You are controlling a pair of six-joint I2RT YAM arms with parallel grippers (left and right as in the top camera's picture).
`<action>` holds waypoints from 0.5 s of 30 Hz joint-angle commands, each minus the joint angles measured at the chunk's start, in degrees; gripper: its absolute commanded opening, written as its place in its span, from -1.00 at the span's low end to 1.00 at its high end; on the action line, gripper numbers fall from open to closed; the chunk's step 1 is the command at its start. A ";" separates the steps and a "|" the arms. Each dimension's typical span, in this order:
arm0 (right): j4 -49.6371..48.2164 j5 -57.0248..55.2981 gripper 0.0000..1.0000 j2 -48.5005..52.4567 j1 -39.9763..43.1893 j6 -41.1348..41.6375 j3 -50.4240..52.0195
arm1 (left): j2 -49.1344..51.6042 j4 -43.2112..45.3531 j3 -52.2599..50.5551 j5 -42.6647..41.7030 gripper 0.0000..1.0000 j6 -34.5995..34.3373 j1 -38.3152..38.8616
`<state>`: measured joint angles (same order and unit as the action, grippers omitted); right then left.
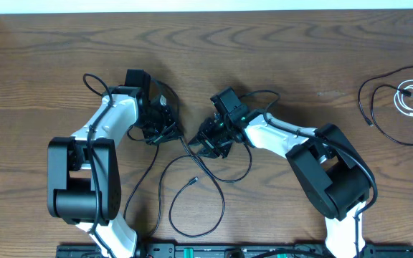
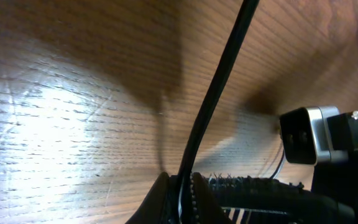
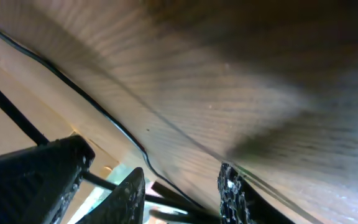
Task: Untangle cables
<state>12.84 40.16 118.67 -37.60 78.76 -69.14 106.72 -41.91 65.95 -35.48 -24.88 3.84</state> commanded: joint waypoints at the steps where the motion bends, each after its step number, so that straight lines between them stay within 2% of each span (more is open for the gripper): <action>1: 0.33 -3.50 -0.27 -0.92 0.07 -6.32 -0.15 | -1.38 -0.26 0.61 -0.87 -0.85 2.16 -0.35; 2: 0.55 -4.33 -0.20 -0.92 0.07 -10.19 -0.15 | -1.38 -0.33 0.61 -0.48 -0.81 2.58 -0.35; 3: 1.42 -4.76 -0.20 -0.92 0.07 -14.93 -0.15 | -1.38 -1.01 0.61 0.98 -0.56 2.54 -0.35; 5: 3.50 -4.74 -0.22 -0.92 0.07 -19.56 -0.17 | -1.38 -2.14 0.61 2.91 -0.35 2.54 -0.33; 8: 9.01 -6.82 -0.41 -0.92 0.00 -23.41 -0.15 | -1.38 -3.72 0.61 5.38 0.29 2.51 -0.33; 11: 13.44 -11.56 -0.44 -0.92 0.00 -24.02 -0.15 | -1.66 -4.15 0.85 5.60 0.39 1.51 -0.35; 15: 16.41 -15.67 -0.40 -0.92 0.15 -25.49 -0.15 | -3.91 -6.71 3.02 6.86 0.39 -1.57 -0.07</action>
<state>27.81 34.20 116.71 -37.58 57.04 -70.11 106.37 -47.16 66.28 -31.00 -24.21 3.84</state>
